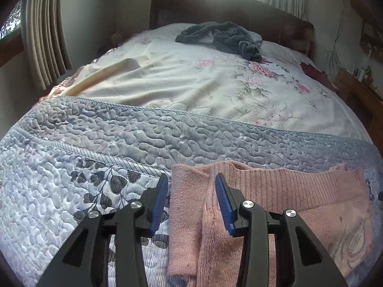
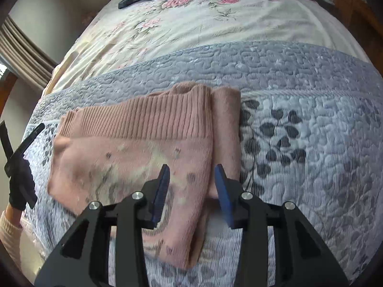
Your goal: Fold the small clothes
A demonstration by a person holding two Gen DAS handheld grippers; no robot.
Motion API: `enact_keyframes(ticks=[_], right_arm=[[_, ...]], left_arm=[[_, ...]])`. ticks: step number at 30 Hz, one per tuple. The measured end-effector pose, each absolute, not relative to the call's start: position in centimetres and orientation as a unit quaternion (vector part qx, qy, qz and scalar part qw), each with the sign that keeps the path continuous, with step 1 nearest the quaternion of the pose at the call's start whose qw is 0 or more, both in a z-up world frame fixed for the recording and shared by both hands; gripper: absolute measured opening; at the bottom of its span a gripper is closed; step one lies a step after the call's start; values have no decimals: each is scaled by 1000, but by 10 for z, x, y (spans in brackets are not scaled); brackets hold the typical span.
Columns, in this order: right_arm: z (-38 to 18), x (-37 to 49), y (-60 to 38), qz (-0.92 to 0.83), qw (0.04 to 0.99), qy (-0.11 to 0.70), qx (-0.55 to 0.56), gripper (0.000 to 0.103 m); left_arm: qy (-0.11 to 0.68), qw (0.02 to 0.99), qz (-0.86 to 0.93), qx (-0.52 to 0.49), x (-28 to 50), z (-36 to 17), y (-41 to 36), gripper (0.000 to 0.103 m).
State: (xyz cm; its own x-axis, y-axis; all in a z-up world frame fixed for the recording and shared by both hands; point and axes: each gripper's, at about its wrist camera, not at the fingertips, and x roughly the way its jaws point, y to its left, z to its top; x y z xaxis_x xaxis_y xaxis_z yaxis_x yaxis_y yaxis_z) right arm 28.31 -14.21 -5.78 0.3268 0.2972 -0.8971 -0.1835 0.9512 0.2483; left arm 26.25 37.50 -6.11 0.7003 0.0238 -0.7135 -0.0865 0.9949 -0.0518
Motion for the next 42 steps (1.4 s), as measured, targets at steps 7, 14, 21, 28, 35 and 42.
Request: enact_keyframes(ticks=[7,14,21,28,35,42], right_arm=[[-93,211,-140,181,774,603,58,42],[-94,202,-147,188,772,603,78,7],[-121,200,-155,158,759,629,57,3],[-124,203,-166,162,755,630,86,4],[-86,234,-190,159,787,577,153,70],[-118,289,-201,155,749,602,231,75]], left_arm=[[436,898,-55,-6,200,-84,323,48],[476,878,-55,2,187,-119,311,48],[493,869,-43,-7,189,-138,322,48],[498,866,-38,-6,190,-136,321,48],[466,883,-57,-15,205,-102,300,51],[479,875,-63,-35,248,-109,271,52]])
